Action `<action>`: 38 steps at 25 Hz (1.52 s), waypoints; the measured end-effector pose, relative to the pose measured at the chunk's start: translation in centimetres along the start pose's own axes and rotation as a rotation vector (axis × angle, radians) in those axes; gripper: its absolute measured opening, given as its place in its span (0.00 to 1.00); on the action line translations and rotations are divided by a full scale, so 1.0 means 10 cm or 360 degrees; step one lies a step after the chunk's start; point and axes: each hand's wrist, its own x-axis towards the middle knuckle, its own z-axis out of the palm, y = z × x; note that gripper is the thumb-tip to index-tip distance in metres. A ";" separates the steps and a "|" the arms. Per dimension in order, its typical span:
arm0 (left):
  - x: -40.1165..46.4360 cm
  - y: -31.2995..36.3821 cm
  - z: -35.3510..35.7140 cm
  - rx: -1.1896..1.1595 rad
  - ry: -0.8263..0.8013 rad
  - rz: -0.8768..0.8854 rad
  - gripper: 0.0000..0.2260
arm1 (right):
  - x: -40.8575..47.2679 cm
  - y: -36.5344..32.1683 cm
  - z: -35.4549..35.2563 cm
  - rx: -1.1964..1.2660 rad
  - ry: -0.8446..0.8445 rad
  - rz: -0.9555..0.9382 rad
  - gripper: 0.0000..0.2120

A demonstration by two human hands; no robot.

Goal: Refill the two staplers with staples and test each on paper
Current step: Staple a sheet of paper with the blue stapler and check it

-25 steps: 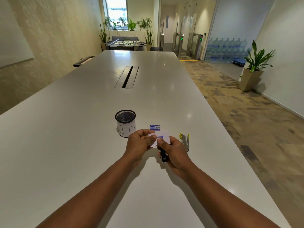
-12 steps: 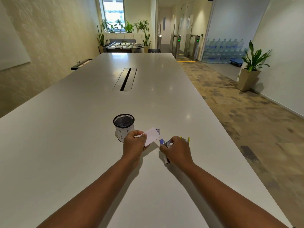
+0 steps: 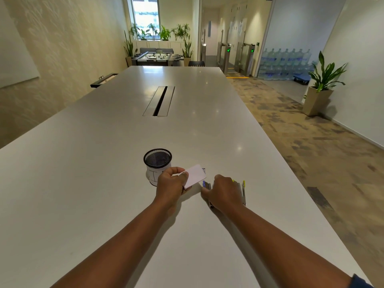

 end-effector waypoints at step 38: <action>-0.59 -0.50 0.15 -0.0297 -0.0425 0.0085 0.17 | -0.75 0.36 -0.03 0.1977 -0.0137 0.0162 0.08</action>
